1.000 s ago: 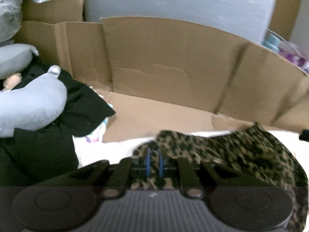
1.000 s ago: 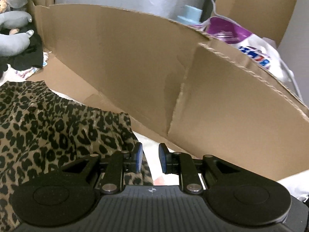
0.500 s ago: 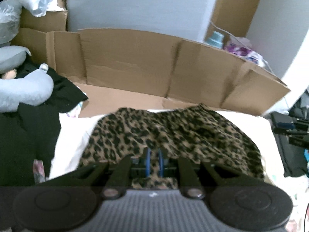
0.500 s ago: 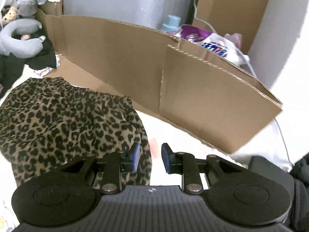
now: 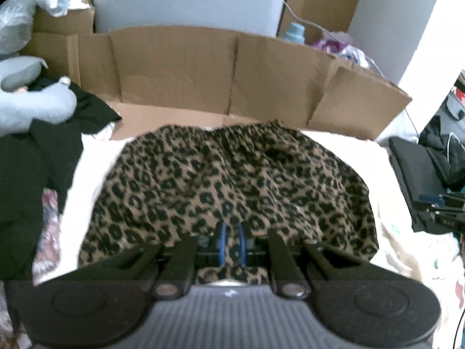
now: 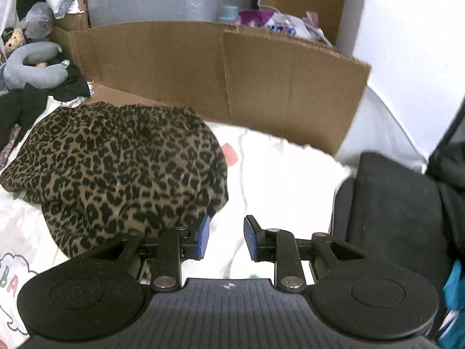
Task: Fold clothes
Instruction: 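Smooth the laid garment with the left tool while the right tool withdraws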
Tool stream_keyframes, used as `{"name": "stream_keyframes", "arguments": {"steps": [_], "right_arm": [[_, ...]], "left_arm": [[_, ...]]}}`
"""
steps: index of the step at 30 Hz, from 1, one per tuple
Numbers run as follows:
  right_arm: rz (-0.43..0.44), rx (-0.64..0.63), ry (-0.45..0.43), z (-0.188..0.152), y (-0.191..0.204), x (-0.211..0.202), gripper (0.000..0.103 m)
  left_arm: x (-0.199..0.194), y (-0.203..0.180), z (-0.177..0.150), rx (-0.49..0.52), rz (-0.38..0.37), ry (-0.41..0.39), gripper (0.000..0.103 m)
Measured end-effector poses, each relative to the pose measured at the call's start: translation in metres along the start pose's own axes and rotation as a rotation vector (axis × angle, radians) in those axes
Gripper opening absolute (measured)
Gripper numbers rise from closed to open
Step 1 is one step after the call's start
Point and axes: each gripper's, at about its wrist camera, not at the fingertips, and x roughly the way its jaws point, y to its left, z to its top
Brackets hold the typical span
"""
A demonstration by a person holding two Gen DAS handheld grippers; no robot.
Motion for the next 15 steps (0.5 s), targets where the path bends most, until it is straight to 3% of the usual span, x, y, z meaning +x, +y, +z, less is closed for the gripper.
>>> {"name": "stream_keyframes", "arguments": {"steps": [8, 15], "right_arm": [[0.024, 0.106, -0.017, -0.046, 0.013, 0.037, 0.033], [0.07, 0.136, 0.017, -0.052, 0.029, 0.067, 0.041]], "left_arm": [[0.037, -0.012, -0.045, -0.064, -0.016, 0.041, 0.011], [0.06, -0.014, -0.068, -0.084, -0.022, 0.092, 0.012]]}}
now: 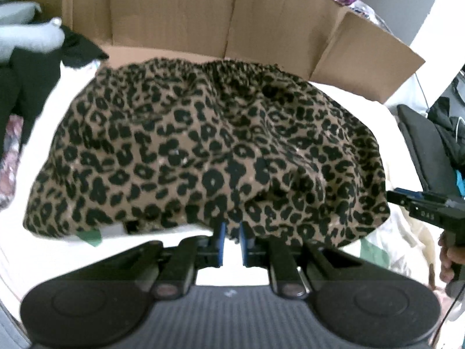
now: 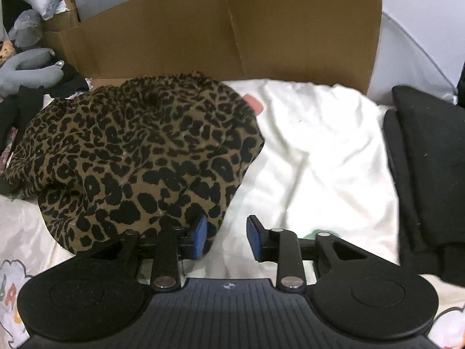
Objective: Fold clothes
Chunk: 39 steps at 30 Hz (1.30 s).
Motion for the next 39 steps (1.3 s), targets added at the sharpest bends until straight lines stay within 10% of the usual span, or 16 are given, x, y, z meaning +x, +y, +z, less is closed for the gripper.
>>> {"name": "stream_keyframes", "arguments": {"steps": [17, 21, 39], "right_arm": [[0.081, 0.068, 0.033, 0.001, -0.002, 0.04, 0.052], [0.113, 0.087, 0.041, 0.003, -0.001, 0.037, 0.007], [-0.015, 0.103, -0.008, 0.011, -0.036, -0.039, 0.001]], "left_arm": [[0.029, 0.003, -0.014, -0.045, -0.008, 0.026, 0.028], [0.03, 0.004, -0.016, -0.053, -0.009, 0.03, 0.028], [0.034, 0.0, -0.021, -0.049, -0.024, 0.007, 0.028]]}}
